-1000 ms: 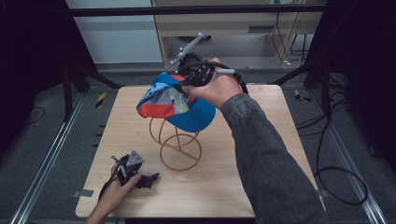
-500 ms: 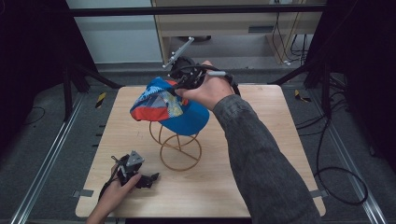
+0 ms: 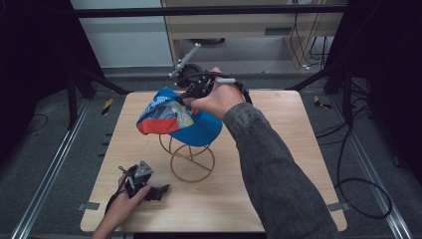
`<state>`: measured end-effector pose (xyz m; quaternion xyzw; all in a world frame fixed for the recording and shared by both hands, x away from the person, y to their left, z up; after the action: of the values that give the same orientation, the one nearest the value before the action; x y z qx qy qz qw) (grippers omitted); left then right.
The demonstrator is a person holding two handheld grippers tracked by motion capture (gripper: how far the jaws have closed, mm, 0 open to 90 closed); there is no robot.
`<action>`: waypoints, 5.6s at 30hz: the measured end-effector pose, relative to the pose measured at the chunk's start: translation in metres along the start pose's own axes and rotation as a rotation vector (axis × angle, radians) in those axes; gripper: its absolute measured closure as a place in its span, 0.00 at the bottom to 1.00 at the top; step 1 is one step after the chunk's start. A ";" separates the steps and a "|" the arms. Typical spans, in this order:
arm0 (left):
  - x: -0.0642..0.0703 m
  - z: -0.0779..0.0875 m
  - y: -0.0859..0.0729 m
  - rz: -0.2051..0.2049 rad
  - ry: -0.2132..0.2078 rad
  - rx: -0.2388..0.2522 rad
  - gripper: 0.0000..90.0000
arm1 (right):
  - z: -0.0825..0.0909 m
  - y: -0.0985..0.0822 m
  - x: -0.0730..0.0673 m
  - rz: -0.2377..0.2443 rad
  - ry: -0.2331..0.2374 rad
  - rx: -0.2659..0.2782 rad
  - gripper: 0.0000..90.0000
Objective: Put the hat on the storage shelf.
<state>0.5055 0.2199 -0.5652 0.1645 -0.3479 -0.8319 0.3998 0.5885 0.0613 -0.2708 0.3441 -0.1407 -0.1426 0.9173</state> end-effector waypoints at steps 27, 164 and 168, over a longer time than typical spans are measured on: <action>0.000 0.000 0.000 0.000 -0.002 0.002 0.00 | -0.015 -0.006 -0.011 0.015 0.016 -0.021 1.00; 0.003 0.002 -0.002 0.006 0.003 0.002 0.00 | 0.101 -0.111 0.019 -0.208 -0.322 0.201 0.14; 0.002 0.001 -0.002 0.005 0.005 0.006 0.00 | 0.105 -0.149 0.019 -0.254 -0.345 0.221 0.14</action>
<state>0.5022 0.2195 -0.5654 0.1671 -0.3498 -0.8294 0.4023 0.5444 -0.1150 -0.2914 0.4279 -0.2656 -0.2971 0.8112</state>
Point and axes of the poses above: each handheld gripper's, and its own axes: z roughly backward along the jaws, y roughly out of its top, x roughly to its right, the point moved 8 cm from there along -z, roughly forward along the jaws, and after that the axes turned 2 degrees about z, right-handed, at the moved point
